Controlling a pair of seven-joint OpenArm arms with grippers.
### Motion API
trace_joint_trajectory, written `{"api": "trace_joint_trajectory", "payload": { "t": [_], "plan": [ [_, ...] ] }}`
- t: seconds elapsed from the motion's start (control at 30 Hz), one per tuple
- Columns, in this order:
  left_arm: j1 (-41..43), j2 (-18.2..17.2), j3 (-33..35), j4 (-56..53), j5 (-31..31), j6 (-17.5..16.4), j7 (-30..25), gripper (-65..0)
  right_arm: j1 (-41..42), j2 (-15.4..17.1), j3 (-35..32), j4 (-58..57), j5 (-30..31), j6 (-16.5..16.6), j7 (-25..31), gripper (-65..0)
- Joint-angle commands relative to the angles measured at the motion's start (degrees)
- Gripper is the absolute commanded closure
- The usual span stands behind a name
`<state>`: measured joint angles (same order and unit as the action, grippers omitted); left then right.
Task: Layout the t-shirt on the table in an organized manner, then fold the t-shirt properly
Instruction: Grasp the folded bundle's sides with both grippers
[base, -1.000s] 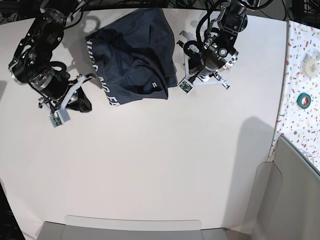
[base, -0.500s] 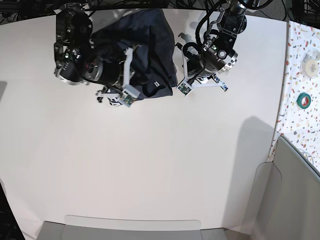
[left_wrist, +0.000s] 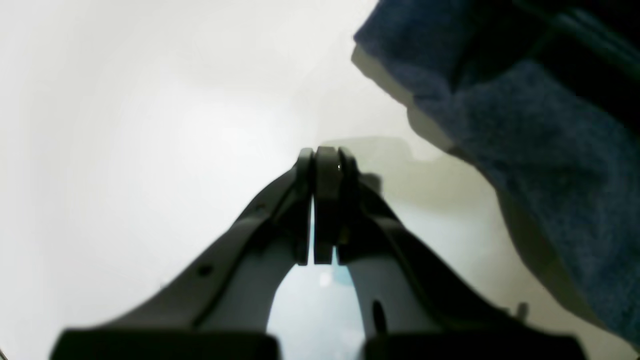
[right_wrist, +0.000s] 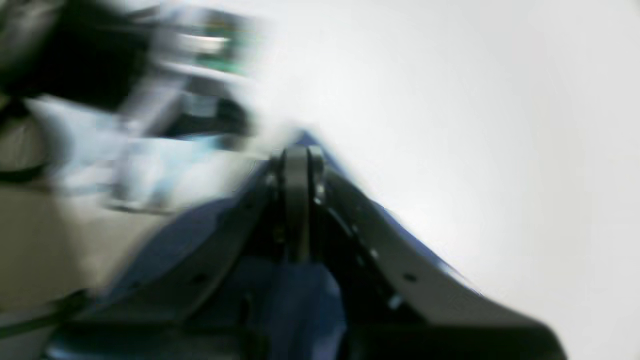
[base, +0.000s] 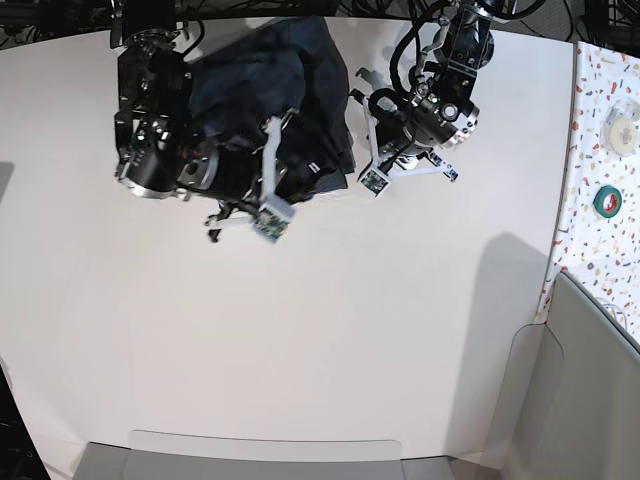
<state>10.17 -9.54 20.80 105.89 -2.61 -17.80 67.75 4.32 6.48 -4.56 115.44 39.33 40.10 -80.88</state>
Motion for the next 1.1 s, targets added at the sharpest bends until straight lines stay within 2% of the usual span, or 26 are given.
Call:
{"api": "trace_joint_trajectory", "payload": {
  "t": [0.0, 0.1, 0.23, 0.33, 0.53, 0.6, 0.8, 0.87, 0.93, 1.07],
  "plan": [
    [0.42, -0.26, -0.8, 0.97, 0.19, -0.18, 2.01, 0.0, 0.56, 0.16, 2.4, 0.83, 0.8, -0.1, 1.01, 0.0],
    [0.42, -0.26, -1.68, 1.59, 0.28, -0.18, 2.01, 0.0, -1.64, 0.24, 5.66, 0.56, 0.71, -0.1, 0.93, 0.0],
    [0.42, -0.26, -2.2, 1.5, 0.19, -0.18, 2.01, 0.0, -6.21, 0.33, 3.28, 0.56, 0.18, -0.1, 0.93, 0.0],
    [0.42, 0.97, -2.2, 1.41, 0.37, -0.18, 2.01, 0.0, -7.61, 1.04, -2.87, 0.47, -2.45, -0.1, 1.1, 0.0],
    [0.42, 1.58, -2.29, 1.32, 0.55, -0.18, 2.01, 0.0, -5.77, 2.71, -21.42, 0.47, -10.8, -0.1, 1.01, 0.0],
    [0.42, 1.58, -2.29, 1.41, 0.55, -0.18, 2.01, 0.0, -4.71, 2.71, -21.86, 0.47, -11.07, -0.1, 0.93, 0.0],
    [0.42, 1.58, -2.38, 1.94, 0.55, -0.18, 2.01, 0.0, -0.49, 2.79, -20.01, 0.65, -7.02, -0.1, 1.01, 0.0],
    [0.42, 1.58, -3.08, 4.22, 0.55, -0.18, 1.92, 0.0, 0.39, 2.53, -15.79, 0.65, -5.27, -0.1, 1.19, 0.0],
    [0.51, 1.76, -6.6, 9.23, 0.37, -0.18, 1.92, 0.0, 0.47, 1.83, -9.11, 0.65, -4.56, -0.1, 1.19, 0.0],
    [0.68, 4.49, -13.1, 14.25, 0.11, -0.53, 1.92, 0.0, 0.12, 1.48, -0.15, 0.39, -4.91, -0.1, 1.01, 0.0]
  ]
}}
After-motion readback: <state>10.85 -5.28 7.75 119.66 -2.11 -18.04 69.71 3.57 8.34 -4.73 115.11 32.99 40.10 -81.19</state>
